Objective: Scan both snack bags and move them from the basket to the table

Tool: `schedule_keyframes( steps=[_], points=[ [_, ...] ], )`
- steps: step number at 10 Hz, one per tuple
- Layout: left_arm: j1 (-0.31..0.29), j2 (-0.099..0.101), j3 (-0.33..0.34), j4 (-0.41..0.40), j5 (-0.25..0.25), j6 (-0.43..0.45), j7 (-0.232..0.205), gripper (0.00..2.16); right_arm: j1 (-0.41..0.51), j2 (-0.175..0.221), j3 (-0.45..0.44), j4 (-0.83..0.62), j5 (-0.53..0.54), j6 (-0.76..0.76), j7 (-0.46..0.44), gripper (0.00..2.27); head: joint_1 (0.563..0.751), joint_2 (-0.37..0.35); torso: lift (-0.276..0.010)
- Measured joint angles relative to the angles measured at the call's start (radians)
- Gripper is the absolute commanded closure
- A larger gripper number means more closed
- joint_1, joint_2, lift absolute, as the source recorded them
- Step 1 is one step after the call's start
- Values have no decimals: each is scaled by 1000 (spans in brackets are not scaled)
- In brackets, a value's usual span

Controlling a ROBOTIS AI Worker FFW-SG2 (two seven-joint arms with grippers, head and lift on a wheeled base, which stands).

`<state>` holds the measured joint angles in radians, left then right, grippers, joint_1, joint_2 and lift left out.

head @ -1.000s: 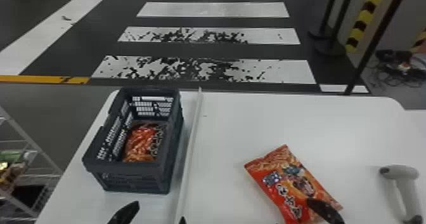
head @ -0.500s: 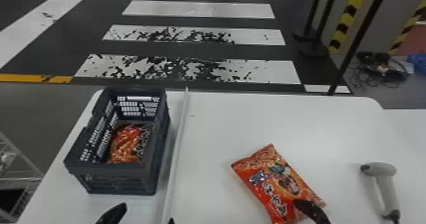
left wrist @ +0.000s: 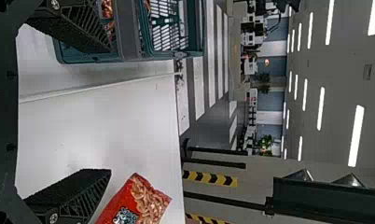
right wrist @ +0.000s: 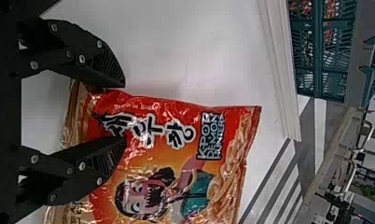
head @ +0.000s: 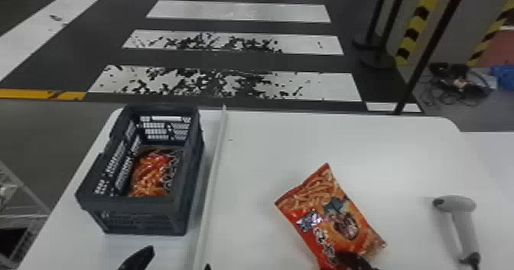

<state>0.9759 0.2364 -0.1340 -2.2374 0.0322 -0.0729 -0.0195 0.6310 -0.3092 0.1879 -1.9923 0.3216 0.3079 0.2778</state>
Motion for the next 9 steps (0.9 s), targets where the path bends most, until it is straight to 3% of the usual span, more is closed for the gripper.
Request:
schedule_keyframes(
  steps=[1, 3, 5, 7, 9],
  points=[
    [0, 1, 0, 2, 0, -1, -1, 80, 3, -1, -4, 0, 2, -26, -1, 2189, 695, -16, -98],
    [0, 1, -1, 2, 0, -1, -5, 80, 15, 0, -21, -2, -10, -97, -15, 2253, 695, -12, -98],
    [1, 1, -5, 1, -1, -2, -5, 80, 45, 5, -63, -27, -88, -142, -21, 2253, 695, -28, -98],
    [3, 1, -12, 1, -4, -11, -5, 80, 72, 9, -148, -102, -250, -56, 42, 2253, 695, -62, -98],
    [3, 1, -23, 7, -10, -26, -4, 80, 88, 65, -297, -227, -469, 174, 170, 2253, 695, -122, -98]
  ],
)
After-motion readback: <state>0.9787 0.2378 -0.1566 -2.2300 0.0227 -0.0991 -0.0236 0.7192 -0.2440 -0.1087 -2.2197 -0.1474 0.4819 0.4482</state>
